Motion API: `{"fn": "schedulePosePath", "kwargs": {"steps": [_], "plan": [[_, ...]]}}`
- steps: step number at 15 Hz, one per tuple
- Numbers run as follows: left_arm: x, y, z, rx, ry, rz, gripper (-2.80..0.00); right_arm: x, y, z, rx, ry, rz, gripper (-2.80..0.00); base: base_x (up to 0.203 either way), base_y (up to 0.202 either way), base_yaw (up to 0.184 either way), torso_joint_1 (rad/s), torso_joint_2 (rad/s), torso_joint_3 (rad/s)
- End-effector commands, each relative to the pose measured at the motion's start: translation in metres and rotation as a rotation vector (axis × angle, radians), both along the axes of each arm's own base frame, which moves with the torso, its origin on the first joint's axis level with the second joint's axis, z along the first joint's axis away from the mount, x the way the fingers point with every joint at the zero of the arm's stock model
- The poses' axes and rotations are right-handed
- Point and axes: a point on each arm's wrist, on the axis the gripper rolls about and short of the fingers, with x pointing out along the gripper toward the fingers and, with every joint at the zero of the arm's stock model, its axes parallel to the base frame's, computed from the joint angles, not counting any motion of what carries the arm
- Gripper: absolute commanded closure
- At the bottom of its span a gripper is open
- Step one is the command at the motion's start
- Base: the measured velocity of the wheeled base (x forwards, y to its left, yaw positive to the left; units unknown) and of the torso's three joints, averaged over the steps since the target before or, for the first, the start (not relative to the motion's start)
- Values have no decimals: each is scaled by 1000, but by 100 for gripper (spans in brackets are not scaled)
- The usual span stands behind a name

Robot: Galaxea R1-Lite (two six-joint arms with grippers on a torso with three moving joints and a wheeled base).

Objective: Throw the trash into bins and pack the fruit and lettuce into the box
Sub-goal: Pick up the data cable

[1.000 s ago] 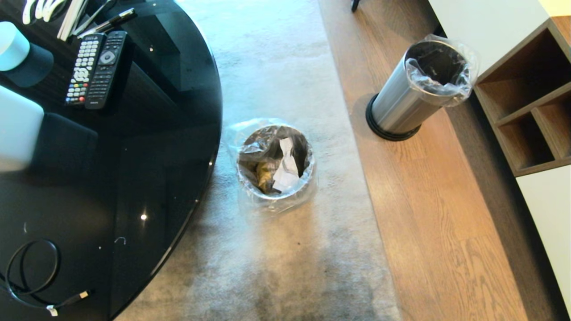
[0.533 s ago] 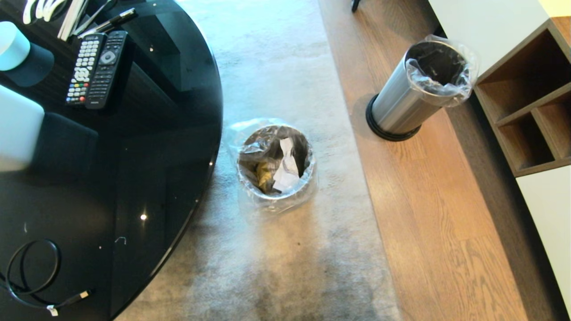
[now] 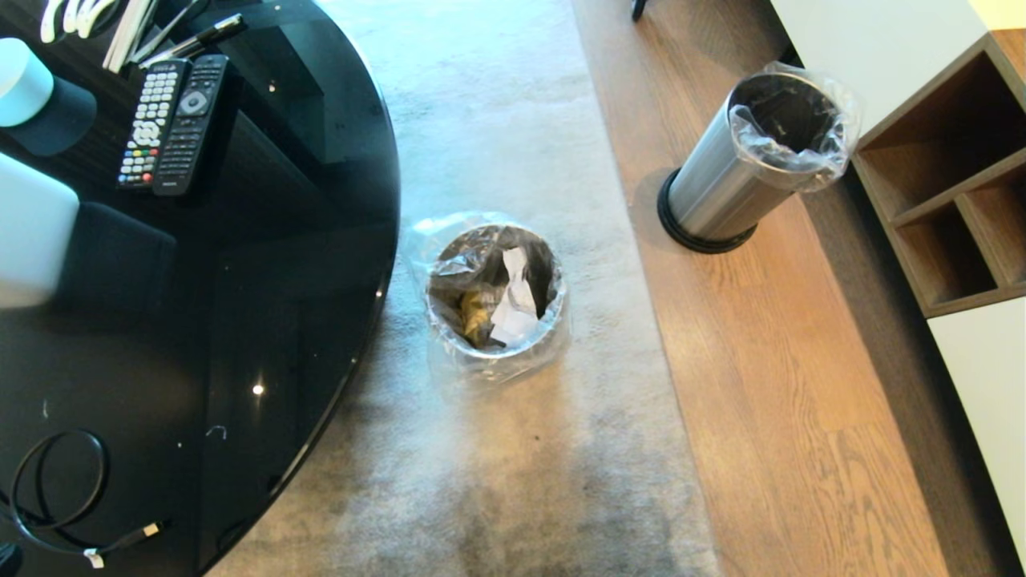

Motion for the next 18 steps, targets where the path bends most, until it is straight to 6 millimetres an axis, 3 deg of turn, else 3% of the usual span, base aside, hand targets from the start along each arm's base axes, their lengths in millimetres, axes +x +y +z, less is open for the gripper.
{"fn": "schedulePosePath", "kwargs": {"steps": [1,7,18], "plan": [[23,1,3,-19,131,65,0,0,0,0,0,1,1,0,0,0,0,0,0,0],[52,8,-4,-85,297,271,0,0,0,0,0,1,-1,0,0,0,0,0,0,0],[90,32,20,-180,342,399,0,0,0,0,0,1,1,0,0,0,0,0,0,0]]}}
